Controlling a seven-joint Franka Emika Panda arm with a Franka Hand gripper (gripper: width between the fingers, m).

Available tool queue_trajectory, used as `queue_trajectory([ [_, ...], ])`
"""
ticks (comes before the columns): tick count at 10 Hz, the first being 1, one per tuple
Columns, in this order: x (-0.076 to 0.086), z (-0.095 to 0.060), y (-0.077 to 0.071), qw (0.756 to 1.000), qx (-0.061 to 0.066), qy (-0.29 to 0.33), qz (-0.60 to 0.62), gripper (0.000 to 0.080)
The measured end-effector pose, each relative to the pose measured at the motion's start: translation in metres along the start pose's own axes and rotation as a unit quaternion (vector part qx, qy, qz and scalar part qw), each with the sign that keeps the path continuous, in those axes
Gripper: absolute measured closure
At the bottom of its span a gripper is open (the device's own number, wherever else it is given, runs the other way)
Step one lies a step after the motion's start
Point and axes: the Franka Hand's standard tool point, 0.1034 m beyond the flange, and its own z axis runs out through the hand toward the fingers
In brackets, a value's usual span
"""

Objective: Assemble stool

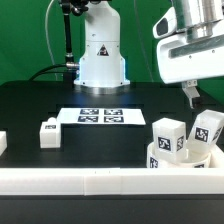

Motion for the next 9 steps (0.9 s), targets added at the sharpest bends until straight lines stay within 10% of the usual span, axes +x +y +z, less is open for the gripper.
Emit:
queue_trajectory([
  [9, 0.0082, 0.0046, 0.007, 0.905, -0.025, 0.001, -0.425, 0.0151],
])
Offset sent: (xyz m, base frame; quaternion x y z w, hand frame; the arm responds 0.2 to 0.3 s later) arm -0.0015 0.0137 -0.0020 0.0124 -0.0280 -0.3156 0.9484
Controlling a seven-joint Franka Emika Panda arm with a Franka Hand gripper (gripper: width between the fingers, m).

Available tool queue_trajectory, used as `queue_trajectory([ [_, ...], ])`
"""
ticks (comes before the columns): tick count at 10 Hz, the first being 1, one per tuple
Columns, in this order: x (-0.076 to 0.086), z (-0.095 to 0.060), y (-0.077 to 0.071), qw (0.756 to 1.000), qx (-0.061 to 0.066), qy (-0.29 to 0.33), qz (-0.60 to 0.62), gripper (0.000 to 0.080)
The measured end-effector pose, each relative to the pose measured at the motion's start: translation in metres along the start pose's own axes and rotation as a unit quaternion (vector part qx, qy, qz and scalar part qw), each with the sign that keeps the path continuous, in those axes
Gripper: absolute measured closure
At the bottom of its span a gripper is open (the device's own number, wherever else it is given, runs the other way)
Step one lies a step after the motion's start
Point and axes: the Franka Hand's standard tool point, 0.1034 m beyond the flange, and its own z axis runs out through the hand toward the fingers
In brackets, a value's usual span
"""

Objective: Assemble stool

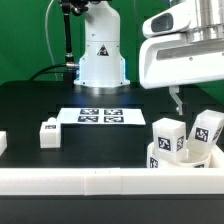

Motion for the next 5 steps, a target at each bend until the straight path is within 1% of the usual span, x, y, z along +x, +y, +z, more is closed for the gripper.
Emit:
queue_trajectory([
  [1, 0.0006, -0.0001, 0.0012, 1.0, -0.003, 0.0, -0.021, 0.0151],
  [2, 0.0031, -0.0011, 0.0038, 0.994, -0.011, -0.002, -0.111, 0.0151],
  [3, 0.0045, -0.0012, 0.0063, 0.984, -0.017, -0.004, -0.176, 0.0151],
  [4, 0.0019, 0.0014, 0.0077, 0.969, -0.023, -0.016, -0.244, 0.0151],
  [5, 0.0004, 0.0024, 0.0049, 0.955, -0.028, -0.019, -0.295, 0.0151],
])
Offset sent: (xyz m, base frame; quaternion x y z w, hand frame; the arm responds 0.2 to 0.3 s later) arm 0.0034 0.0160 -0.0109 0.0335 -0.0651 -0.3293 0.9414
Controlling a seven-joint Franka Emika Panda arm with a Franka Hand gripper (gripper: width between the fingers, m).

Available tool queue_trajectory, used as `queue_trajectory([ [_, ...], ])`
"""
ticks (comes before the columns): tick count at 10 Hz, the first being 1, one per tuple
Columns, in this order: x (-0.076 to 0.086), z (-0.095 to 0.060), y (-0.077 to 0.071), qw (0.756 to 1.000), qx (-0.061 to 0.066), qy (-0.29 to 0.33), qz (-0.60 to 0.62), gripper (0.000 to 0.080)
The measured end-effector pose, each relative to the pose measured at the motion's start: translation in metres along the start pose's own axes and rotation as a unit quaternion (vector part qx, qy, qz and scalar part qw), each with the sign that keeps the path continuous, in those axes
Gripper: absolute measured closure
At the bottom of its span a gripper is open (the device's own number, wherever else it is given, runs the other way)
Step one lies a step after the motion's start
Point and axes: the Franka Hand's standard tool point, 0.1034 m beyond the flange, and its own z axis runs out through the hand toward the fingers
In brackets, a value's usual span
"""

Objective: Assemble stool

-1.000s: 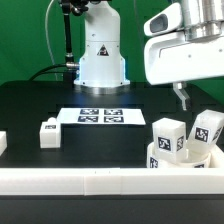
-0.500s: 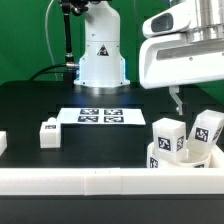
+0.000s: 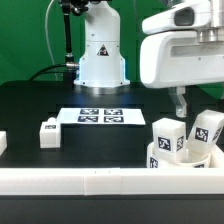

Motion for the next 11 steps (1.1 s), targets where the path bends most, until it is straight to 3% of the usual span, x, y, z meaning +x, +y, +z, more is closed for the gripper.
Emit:
queue_trajectory([
  [4, -0.002, 0.0, 0.003, 0.998, -0.006, -0.005, -0.068, 0.0151],
  [7, -0.005, 0.005, -0.001, 0.996, 0.007, -0.038, -0.074, 0.0151],
  [8, -0.009, 0.006, -0.007, 0.994, 0.018, -0.082, -0.067, 0.0151],
  [11, -0.004, 0.009, -0.007, 0.992, 0.017, -0.102, -0.068, 0.0151],
])
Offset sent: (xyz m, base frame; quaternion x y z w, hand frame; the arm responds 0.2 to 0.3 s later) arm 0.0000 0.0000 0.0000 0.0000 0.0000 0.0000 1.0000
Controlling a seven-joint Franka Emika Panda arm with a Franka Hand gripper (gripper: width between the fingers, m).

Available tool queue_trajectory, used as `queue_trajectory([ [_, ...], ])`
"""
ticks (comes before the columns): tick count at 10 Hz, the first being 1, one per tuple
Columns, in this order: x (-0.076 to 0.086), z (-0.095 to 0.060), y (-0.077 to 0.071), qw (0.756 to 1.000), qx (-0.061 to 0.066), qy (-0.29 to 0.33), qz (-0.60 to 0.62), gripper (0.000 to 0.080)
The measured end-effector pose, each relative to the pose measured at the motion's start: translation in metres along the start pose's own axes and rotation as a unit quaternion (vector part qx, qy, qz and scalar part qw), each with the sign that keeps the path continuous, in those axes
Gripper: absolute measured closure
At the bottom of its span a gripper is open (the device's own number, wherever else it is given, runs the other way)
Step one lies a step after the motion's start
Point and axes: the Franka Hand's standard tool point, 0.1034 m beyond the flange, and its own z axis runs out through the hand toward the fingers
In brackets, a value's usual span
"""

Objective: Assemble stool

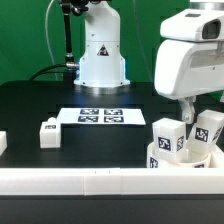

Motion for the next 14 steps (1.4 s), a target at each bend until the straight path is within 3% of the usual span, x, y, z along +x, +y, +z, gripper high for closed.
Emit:
queue_trajectory([
  [2, -0.001, 0.001, 0.003, 1.0, 0.0, 0.0, 0.0, 0.0151],
  [4, -0.004, 0.001, 0.009, 1.0, 0.0, 0.0, 0.004, 0.0403],
  [5, -0.004, 0.001, 0.012, 1.0, -0.001, 0.001, 0.005, 0.0403],
  [6, -0.004, 0.0, 0.014, 1.0, -0.002, 0.004, 0.006, 0.0459],
  [10, -0.004, 0.0, 0.014, 0.999, -0.002, 0.004, 0.043, 0.0459],
  [12, -0.004, 0.0, 0.014, 0.992, -0.002, 0.004, 0.126, 0.0459],
  [14, -0.004, 0.002, 0.014, 0.968, 0.003, 0.008, 0.251, 0.0459],
])
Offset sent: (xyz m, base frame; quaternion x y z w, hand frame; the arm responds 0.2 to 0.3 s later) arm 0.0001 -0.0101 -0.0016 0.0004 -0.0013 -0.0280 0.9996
